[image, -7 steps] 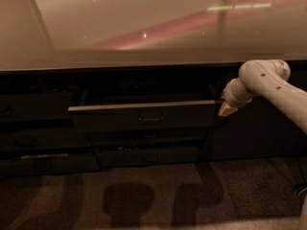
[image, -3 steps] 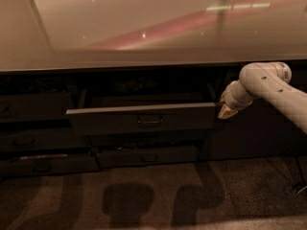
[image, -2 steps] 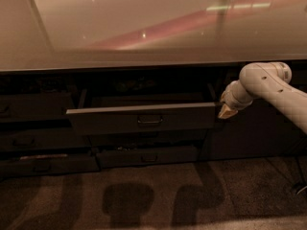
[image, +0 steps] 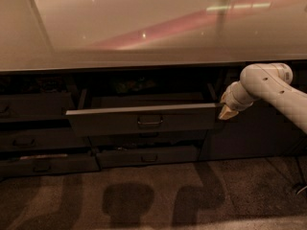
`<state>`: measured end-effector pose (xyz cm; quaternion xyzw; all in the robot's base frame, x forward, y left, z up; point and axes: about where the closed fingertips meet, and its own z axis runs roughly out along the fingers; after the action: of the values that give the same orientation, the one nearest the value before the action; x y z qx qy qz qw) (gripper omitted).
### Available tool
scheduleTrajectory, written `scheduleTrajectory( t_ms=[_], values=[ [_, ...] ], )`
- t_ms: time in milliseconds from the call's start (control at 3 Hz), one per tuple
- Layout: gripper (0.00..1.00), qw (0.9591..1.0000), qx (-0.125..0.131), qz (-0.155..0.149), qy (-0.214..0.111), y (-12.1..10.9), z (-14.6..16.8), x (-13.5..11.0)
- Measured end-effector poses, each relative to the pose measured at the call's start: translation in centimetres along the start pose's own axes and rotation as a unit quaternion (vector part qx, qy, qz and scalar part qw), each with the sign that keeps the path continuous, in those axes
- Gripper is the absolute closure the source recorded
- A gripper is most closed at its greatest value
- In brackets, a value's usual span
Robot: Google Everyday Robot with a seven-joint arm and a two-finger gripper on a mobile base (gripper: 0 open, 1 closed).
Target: Open top drawer
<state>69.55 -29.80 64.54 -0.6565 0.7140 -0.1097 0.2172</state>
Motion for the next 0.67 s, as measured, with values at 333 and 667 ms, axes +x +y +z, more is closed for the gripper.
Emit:
scheduleTrajectory(
  t_ms=[333, 667],
  values=[
    [0.81, 1.0, 0.0, 0.0, 0.0, 0.0, 0.0, 0.0],
    [0.57, 0.9999, -0.011, 0.004, -0.004, -0.83, 0.43, -0.01]
  ],
)
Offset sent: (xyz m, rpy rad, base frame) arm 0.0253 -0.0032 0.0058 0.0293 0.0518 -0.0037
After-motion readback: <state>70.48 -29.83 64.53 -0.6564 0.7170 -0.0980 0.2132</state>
